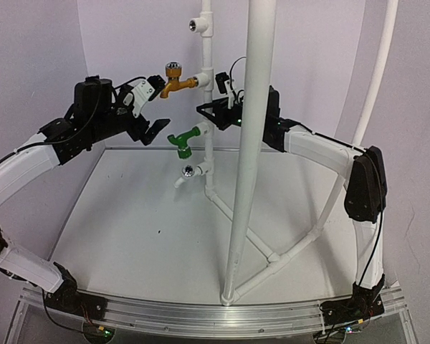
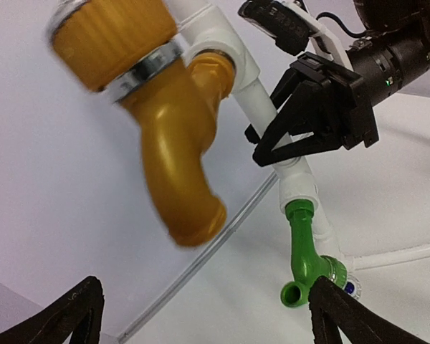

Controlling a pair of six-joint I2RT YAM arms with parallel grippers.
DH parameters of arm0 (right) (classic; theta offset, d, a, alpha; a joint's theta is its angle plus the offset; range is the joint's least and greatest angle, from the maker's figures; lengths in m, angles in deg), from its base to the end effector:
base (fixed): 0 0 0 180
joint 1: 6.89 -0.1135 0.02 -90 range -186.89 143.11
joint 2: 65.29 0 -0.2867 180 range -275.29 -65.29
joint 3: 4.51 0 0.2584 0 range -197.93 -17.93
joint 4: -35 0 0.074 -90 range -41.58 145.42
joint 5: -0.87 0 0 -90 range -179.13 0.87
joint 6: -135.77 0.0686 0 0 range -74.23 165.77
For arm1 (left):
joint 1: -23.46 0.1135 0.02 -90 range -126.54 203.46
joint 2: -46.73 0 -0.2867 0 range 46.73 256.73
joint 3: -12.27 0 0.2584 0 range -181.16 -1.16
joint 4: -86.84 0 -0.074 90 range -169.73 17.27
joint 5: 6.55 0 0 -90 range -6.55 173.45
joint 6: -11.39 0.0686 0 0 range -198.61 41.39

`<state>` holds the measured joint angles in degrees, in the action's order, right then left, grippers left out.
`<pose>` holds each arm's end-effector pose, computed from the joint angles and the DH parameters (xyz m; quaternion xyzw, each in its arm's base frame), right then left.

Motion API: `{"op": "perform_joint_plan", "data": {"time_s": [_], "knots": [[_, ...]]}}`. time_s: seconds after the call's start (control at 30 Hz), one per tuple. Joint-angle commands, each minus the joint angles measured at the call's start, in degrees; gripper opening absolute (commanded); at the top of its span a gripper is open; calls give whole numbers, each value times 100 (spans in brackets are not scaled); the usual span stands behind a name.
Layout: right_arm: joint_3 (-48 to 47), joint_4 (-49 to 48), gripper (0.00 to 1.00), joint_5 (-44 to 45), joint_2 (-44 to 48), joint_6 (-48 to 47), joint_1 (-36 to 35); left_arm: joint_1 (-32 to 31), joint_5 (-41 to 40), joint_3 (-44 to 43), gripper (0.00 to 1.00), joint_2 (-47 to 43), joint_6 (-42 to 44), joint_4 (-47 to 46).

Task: Install the water faucets

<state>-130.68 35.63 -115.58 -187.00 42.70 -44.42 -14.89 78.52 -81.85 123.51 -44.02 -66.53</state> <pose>0.4282 0.3675 0.3865 -0.3874 0.5657 0.3599 0.6328 0.2715 -0.2073 0.4466 0.4301 0.6288 0.0115 0.6476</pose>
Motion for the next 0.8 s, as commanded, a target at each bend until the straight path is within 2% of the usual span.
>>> {"op": "perform_joint_plan", "data": {"time_s": [0.0, 0.03, 0.07, 0.13, 0.3, 0.4, 0.5, 0.63, 0.77], "knots": [[-95, 536, 11, -906, 140, 500, -45, -6, -517, 241, 100, -738, -1616, 561], [-100, 538, 26, -885, 167, 491, -33, -6, -727, 266, 100, -805, -1959, 652], [-90, 540, 34, -874, 215, 476, -27, -6, -854, 242, 100, -847, -2330, 800], [-31, 541, 56, -854, 358, 463, -27, -6, -1242, 176, 100, -896, -3135, 1070], [194, 553, 90, -687, 732, 499, -28, 101, -1696, -275, 100, -759, -4581, 2036], [485, 588, 98, -463, 1042, 460, -24, 579, -1485, -445, 100, -656, -5530, 2416], [885, 653, 98, -208, 1403, 360, 4, 1309, -682, -449, 100, -578, -6256, 2595], [1484, 865, 98, 38, 1898, 357, 205, 2081, 181, -932, 100, 31, -6807, 3187], [2043, 1135, 98, 212, 2369, 358, 471, 2586, 972, -1309, 100, 782, -6985, 3675]]}}
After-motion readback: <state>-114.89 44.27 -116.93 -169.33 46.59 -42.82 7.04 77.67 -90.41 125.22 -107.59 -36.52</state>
